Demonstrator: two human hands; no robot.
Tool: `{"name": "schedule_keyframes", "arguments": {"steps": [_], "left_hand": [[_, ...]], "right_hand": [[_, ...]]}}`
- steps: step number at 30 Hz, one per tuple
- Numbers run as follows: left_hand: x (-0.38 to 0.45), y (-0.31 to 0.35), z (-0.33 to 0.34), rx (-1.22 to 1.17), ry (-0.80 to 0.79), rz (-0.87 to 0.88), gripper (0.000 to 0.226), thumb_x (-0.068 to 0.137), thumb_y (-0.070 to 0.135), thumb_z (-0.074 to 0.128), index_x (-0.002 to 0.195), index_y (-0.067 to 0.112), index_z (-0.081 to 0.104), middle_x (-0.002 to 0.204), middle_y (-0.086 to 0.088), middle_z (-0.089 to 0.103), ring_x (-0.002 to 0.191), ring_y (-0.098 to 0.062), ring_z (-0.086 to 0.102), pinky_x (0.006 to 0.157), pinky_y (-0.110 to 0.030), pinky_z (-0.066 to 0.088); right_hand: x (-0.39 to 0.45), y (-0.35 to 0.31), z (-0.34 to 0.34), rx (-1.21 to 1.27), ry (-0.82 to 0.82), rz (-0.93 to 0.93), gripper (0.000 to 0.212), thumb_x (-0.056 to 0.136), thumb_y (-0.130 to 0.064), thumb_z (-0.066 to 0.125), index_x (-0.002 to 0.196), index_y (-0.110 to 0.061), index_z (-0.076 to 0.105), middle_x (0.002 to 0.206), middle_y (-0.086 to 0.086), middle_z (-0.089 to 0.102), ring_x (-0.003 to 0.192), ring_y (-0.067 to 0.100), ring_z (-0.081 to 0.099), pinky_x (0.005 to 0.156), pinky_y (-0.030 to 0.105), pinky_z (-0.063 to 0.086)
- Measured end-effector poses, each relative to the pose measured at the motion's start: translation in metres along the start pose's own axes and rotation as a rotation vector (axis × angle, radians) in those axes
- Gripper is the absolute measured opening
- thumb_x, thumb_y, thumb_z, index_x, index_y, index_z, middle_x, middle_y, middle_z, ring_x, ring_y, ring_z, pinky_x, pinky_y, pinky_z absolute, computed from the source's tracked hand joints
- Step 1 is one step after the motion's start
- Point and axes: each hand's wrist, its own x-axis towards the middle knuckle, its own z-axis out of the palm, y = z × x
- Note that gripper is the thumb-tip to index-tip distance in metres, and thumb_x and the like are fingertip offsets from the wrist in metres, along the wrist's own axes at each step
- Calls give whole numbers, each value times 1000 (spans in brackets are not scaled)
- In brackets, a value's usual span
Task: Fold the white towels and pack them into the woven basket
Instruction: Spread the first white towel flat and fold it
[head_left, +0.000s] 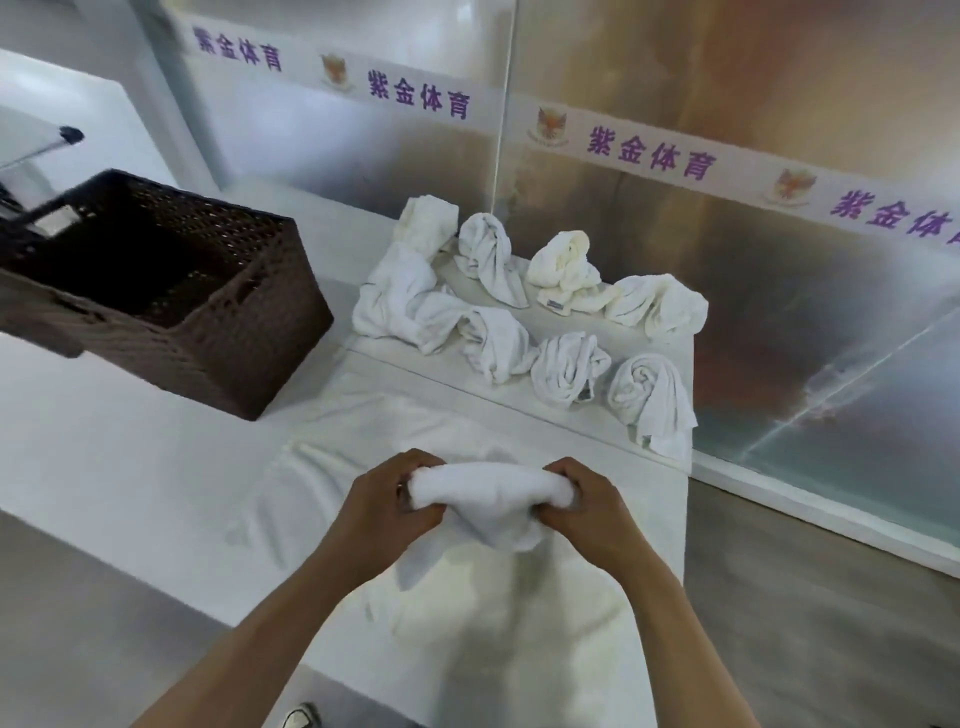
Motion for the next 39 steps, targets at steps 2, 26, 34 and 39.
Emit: {"name": "schedule_keyframes", "arguments": {"steps": [2,26,34,39], "left_hand": [[-13,-15,-30,-42,64,-43,34,79,4,75,100,30,70,91,13,73,84,-9,67,69,-14,50],[-150,-253,-348,-371,587,-428,36,85,8,75,113,31,71,103,11,76,99,-8,70,85,-31,54],[-106,-310,-415,-382,648,-554,27,87,13,76,109,26,65,92,4,75,85,-14,72,72,-29,57],[-68,-345,-459,-350,692,-605,26,89,16,74,110,27,62,93,4,74,85,-13,72,71,-31,59]], "right_hand": [[5,-25,25,68,-17,-22,25,76,-17,75,92,-34,68,89,-13,74,85,10,68,73,33,55],[73,-280,423,219,-273,-248,34,88,-10,76,113,-30,66,108,-16,72,100,4,68,82,20,54],[165,-339,506,268,-351,-213,36,85,-14,83,109,-33,63,100,-11,74,89,-1,70,71,15,54],[224,-373,567,224,-410,-229,33,89,-21,79,114,-34,62,103,-12,71,90,-6,66,75,14,52]]}}
